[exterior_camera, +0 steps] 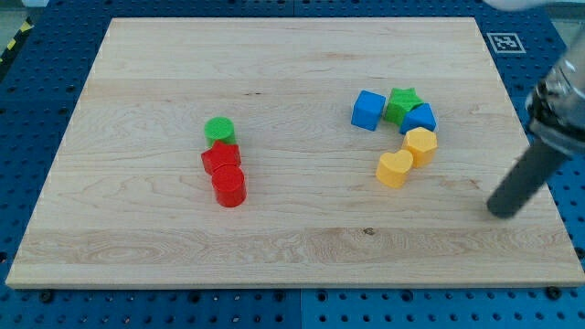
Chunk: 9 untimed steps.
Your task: Push the green star diagonal to the top right of the green circle
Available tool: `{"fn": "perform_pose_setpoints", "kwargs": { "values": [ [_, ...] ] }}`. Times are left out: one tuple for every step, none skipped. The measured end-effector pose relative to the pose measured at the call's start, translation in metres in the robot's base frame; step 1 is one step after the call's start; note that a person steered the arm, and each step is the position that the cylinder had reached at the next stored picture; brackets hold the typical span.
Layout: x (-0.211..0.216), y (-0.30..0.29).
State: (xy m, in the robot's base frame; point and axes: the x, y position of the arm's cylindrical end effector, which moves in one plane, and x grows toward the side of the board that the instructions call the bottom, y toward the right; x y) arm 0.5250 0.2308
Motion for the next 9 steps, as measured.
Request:
{"fn": "perform_pose_setpoints", "kwargs": {
  "values": [
    [-0.037, 0.026],
    [-0.09, 0.037],
    [-0.115, -0.001],
    [-0.117, -0.029],
    [-0.117, -0.03],
    [-0.117, -0.03],
    [-0.117, -0.034],
    [-0.121, -0.052],
    [-0.122, -0.062]
  ]
}}
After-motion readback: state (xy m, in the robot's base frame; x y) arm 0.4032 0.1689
